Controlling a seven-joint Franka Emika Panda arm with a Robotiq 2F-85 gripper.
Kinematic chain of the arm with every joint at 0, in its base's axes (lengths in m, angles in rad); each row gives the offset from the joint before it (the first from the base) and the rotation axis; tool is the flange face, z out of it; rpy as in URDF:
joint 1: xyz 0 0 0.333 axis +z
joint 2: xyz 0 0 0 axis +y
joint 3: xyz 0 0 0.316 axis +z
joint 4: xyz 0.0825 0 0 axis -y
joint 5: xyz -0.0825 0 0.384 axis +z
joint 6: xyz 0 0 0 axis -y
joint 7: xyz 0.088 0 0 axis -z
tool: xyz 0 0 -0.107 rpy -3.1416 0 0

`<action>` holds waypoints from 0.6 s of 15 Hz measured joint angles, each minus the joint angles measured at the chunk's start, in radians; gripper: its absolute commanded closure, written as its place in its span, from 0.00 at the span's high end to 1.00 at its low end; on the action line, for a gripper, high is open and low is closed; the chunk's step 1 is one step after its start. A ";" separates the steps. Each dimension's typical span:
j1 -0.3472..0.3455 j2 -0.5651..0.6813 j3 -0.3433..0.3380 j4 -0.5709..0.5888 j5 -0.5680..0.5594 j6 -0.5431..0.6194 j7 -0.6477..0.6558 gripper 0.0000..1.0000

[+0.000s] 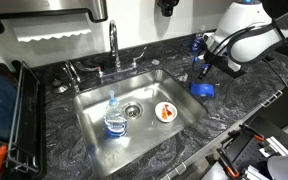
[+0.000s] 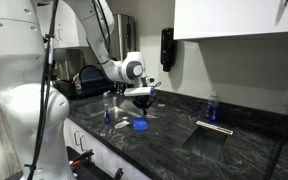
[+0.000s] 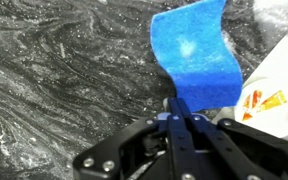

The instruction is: Clean the counter with the sponge

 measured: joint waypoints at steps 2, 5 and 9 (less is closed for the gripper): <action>0.006 -0.002 0.009 -0.002 0.006 -0.032 0.000 0.00; 0.015 -0.002 0.020 -0.009 0.029 -0.066 0.000 0.00; 0.025 -0.002 0.032 -0.030 0.065 -0.079 0.000 0.00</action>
